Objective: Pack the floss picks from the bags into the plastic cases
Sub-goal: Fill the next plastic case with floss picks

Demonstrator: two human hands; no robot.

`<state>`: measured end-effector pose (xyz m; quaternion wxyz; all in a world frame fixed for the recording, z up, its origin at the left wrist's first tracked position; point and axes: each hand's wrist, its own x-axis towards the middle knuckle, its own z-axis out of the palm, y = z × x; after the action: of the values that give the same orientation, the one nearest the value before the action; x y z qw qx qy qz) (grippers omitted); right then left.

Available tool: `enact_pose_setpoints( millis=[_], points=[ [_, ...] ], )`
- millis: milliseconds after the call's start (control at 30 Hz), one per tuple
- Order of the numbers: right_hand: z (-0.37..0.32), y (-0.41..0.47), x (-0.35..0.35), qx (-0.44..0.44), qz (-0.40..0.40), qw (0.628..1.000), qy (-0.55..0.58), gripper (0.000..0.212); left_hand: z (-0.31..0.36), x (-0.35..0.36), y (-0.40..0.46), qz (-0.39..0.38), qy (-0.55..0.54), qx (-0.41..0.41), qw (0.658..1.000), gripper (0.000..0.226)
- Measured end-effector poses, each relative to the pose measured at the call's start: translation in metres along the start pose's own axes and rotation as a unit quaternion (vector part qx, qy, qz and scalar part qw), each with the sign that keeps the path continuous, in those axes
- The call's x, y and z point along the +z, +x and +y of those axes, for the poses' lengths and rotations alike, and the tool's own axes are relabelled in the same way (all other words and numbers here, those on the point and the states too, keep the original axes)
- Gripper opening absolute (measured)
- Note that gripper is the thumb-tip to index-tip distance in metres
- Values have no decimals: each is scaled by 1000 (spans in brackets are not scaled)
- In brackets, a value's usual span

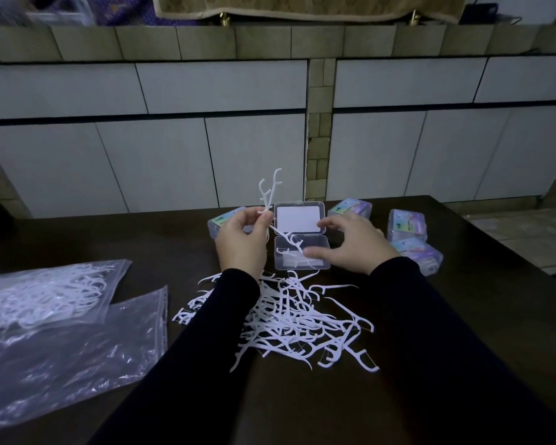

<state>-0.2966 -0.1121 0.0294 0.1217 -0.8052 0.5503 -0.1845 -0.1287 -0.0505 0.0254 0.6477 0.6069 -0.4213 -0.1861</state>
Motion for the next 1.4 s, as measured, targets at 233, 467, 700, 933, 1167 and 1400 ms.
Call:
enact_pose_setpoints(
  millis=[233,467,700,933,1167,1400],
  points=[
    [-5,-2,6,-11,-56,998,-33,77,9,13,-4,-34,-60,0,998,5],
    [-5,-4,11,-22,-48,999,14,79,-5,15,1,-103,76,-10,992,17],
    [-5,-3,13,-6,-48,999,24,77,-7,-12,8,-158,338,59,926,21],
    [-7,-5,12,-1,-53,998,28,77,0,-12,9,-182,429,144,873,21],
    [-6,-6,13,-1,-53,998,35,78,9,-11,8,-213,504,172,819,31],
    [-7,-8,10,-8,-53,998,39,77,15,-4,-3,-256,442,192,838,31]
  ],
)
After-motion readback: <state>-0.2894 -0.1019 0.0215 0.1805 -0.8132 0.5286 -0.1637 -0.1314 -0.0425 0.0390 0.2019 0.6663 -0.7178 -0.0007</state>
